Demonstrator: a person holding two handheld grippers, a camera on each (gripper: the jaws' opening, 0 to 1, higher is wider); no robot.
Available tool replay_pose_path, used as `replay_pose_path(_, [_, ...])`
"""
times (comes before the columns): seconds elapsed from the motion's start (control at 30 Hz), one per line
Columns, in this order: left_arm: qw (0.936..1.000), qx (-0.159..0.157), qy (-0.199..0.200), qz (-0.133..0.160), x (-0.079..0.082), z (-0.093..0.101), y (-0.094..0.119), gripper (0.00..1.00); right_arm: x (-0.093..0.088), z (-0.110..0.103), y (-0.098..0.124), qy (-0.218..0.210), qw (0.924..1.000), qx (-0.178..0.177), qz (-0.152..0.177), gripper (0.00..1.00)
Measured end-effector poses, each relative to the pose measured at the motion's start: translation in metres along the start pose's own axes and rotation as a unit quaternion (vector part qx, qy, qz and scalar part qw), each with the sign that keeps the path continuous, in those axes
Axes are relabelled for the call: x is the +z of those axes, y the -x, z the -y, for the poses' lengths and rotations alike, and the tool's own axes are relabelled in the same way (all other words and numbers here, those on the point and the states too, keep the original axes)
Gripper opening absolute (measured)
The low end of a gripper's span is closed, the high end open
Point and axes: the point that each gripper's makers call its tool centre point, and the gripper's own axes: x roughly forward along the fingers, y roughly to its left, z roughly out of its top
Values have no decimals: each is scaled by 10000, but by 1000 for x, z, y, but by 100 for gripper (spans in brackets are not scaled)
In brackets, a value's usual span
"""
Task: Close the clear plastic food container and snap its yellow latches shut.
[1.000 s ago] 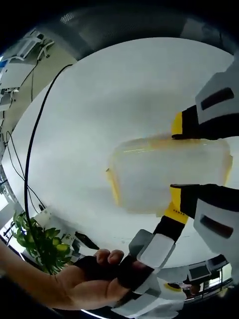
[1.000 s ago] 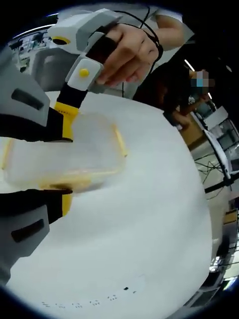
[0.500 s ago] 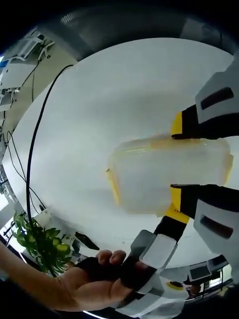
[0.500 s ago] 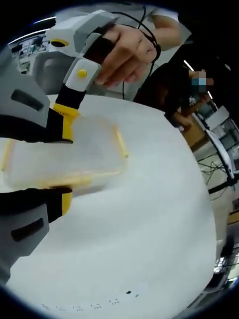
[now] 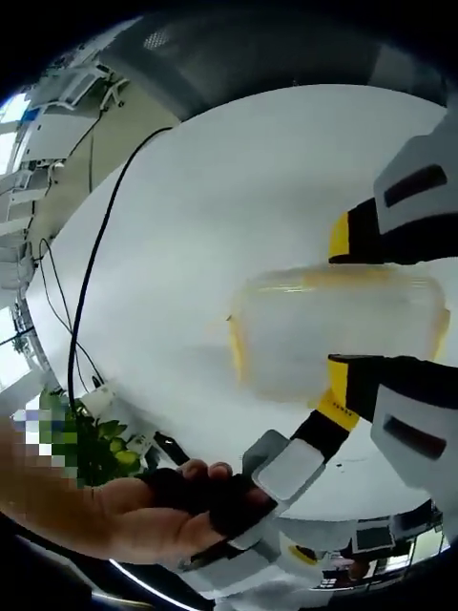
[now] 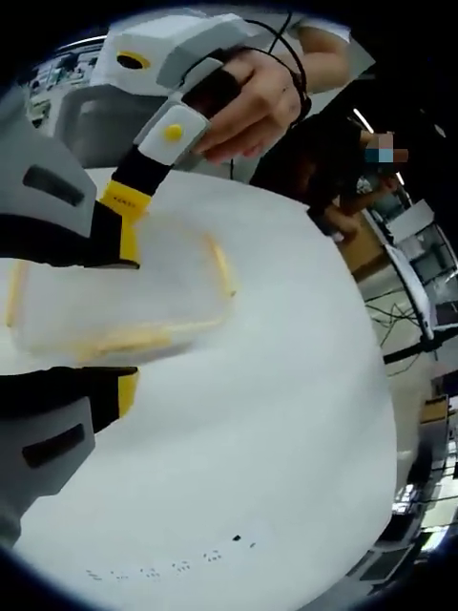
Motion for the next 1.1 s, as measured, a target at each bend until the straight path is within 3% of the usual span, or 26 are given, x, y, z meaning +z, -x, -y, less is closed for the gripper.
replay_pose_path(0.17, [9994, 273, 197, 116, -3, -10, 11, 30, -3, -9, 7, 82, 9997, -219, 50, 37])
replay_pose_path(0.37, [9971, 303, 649, 262, -9, -7, 19, 30, -8, -11, 12, 71, 9988, -478, 41, 37])
replay_pose_path(0.6, [9933, 483, 976, 386, -18, -5, 29, 30, -3, -18, 26, 29, 9949, -919, 414, 37])
replay_pose_path(0.77, [9833, 734, 1555, 598, -29, -13, 35, 30, -5, -23, 30, -40, 9903, -1196, 705, 38])
replay_pose_path(0.9, [9733, 932, 1953, 761, -42, -20, 39, 32, -19, -28, 29, -38, 9853, -1517, 780, 40])
replay_pose_path(1.0, [9625, 1103, 2305, 915, -48, -25, 43, 32, -26, -34, 28, -155, 9822, -1612, 949, 39])
replay_pose_path(1.1, [9558, 1186, 2482, 1036, -50, -27, 47, 32, -31, -38, 30, -235, 9784, -1745, 1083, 39])
